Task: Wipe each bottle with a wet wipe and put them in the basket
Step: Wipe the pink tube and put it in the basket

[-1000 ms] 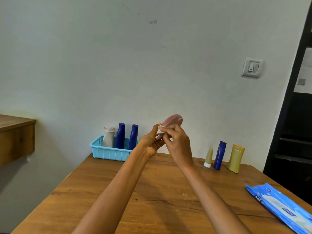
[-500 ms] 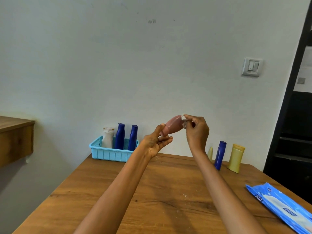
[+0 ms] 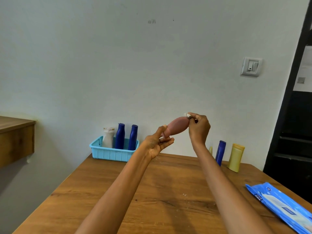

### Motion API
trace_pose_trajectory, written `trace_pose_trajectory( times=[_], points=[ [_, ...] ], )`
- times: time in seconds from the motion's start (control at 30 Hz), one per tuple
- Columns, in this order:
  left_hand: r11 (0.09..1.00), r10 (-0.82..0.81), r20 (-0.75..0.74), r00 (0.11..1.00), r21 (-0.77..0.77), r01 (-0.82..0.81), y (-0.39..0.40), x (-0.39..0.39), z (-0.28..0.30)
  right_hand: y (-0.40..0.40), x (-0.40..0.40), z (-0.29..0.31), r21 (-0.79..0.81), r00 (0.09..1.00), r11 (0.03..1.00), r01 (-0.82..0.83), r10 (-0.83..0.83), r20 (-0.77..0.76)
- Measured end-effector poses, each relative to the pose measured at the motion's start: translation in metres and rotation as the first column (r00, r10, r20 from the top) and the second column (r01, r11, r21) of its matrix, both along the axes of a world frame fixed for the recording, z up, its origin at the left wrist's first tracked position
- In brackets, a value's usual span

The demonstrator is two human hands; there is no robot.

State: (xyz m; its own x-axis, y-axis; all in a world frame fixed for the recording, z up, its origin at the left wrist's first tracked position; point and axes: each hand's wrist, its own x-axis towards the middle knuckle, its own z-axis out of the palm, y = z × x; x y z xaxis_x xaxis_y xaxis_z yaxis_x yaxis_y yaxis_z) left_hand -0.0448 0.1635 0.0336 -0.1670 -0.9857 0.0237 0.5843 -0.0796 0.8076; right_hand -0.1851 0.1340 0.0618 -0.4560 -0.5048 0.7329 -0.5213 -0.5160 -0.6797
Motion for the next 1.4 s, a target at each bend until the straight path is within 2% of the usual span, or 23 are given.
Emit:
trace_pose_trajectory(
  times=[0.27,0.33,0.4,0.6,0.7,0.77,0.83,0.9,0.93,1.07,1.2,1.27,1.33,1.4],
  points=[
    [0.997,0.070,-0.003,0.998,0.020,-0.070,-0.003,0.004,-0.001,0.012,0.003,-0.021,-0.042,0.992,0.996,0.073,-0.077,-0.103],
    [0.997,0.080,-0.003,0.997,0.023,-0.080,-0.002,0.000,-0.001,0.016,0.006,-0.021,-0.085,0.981,0.994,0.074,-0.088,-0.172],
    [0.996,0.084,-0.006,0.996,0.015,-0.084,-0.002,-0.004,-0.002,0.020,0.012,-0.020,-0.092,0.972,0.995,0.037,-0.057,-0.230],
    [0.994,0.110,-0.001,0.994,-0.021,-0.110,-0.002,-0.006,-0.004,0.029,0.040,-0.028,0.025,0.960,0.989,-0.144,0.145,-0.239],
    [0.992,0.123,0.016,0.992,-0.020,-0.123,-0.002,-0.007,-0.006,0.034,0.038,-0.035,0.012,0.953,0.998,-0.063,0.064,-0.297],
    [0.991,0.134,0.020,0.991,-0.030,-0.134,-0.003,-0.008,-0.008,0.033,0.031,-0.035,-0.042,0.907,0.995,0.092,-0.101,-0.408],
    [0.990,0.139,0.020,0.990,-0.025,-0.139,-0.005,-0.009,-0.010,0.031,0.025,-0.033,-0.135,0.812,0.977,0.164,-0.212,-0.543],
    [0.989,0.144,0.029,0.989,-0.020,-0.143,-0.005,-0.008,-0.010,0.027,0.021,-0.030,-0.150,0.743,0.981,0.126,-0.193,-0.641],
    [0.989,0.147,0.035,0.989,-0.019,-0.146,-0.006,-0.008,-0.010,0.027,0.018,-0.028,-0.117,0.741,0.989,0.090,-0.145,-0.655],
    [0.989,0.147,0.047,0.988,-0.012,-0.146,-0.002,-0.011,-0.007,0.021,0.006,-0.017,-0.030,0.878,0.999,-0.014,-0.002,-0.479],
    [0.992,0.127,0.084,0.988,-0.015,-0.126,0.003,-0.014,-0.003,0.012,-0.003,-0.009,0.058,0.966,0.998,0.004,0.011,-0.260],
    [0.992,0.127,0.099,0.987,-0.018,-0.125,0.004,-0.014,-0.003,0.007,-0.009,-0.010,0.156,0.996,0.987,-0.023,0.036,-0.081],
    [0.990,0.142,0.115,0.983,-0.024,-0.140,0.004,-0.016,-0.004,0.002,-0.013,-0.016,0.229,0.974,0.962,-0.149,0.103,0.200],
    [0.985,0.171,0.142,0.975,-0.050,-0.166,0.002,-0.017,-0.005,0.004,-0.011,-0.023,0.193,0.835,0.921,-0.338,0.199,0.513]
  ],
)
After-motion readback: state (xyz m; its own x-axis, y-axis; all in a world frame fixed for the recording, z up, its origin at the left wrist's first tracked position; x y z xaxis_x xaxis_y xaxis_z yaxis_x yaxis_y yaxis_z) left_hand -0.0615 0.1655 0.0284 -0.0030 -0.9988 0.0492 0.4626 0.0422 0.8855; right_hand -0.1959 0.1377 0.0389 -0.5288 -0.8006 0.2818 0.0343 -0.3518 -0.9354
